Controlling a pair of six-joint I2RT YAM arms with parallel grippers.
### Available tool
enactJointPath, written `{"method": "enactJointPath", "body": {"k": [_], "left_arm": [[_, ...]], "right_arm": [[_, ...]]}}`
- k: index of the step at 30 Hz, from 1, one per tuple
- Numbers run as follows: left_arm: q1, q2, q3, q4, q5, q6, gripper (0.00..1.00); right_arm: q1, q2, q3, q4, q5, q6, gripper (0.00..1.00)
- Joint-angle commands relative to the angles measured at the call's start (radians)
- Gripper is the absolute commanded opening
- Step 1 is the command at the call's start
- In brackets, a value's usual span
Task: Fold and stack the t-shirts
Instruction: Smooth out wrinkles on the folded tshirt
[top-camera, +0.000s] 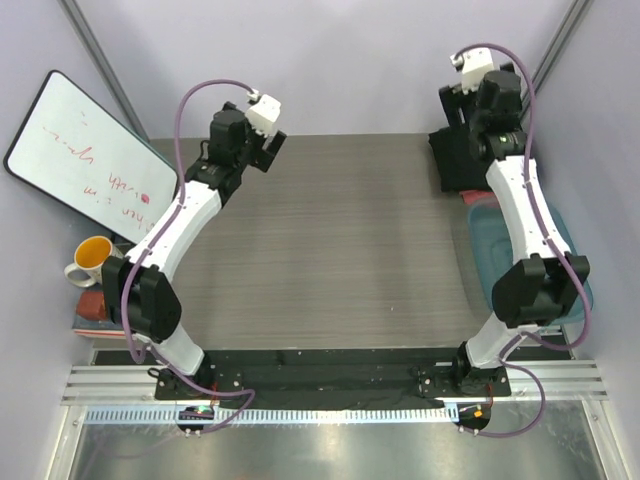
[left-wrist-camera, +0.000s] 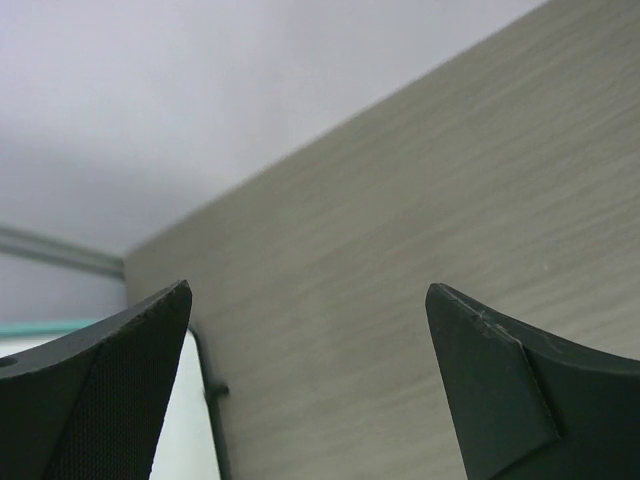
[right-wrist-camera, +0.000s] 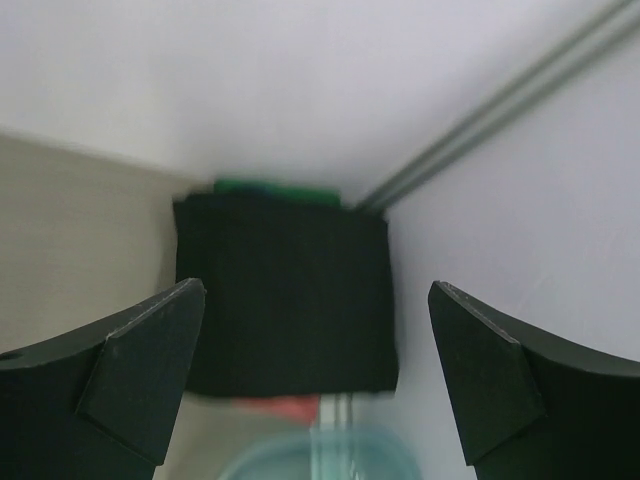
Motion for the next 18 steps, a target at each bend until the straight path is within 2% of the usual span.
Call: {"method": "enactJointPath", "body": {"k": [1, 4, 8, 18], "left_arm": [[0.091, -0.131, -0.119, -0.074, -0.041, -0.233, 1.00], [0.120, -0.203, -0.202, -0.009, -0.048, -0.276, 1.00], [0.126, -0.228, -0.241, 0.031, -0.061, -0.284, 1.00], [0.126, -0.229, -0.245, 0.029, -0.054, -0.276, 1.00]], "right_arm": [[-0.008, -0.094, -0.245, -0.222, 0.035, 0.108, 1.00], [-0.008, -0.158, -0.313, -0.220, -0.014, 0.196, 1.00], [-0.008, -0.169, -0.315, -0.188, 0.039, 0.272, 1.00], [-0.011, -0.143, -0.269, -0.160, 0.068, 0.297, 1.00]]}}
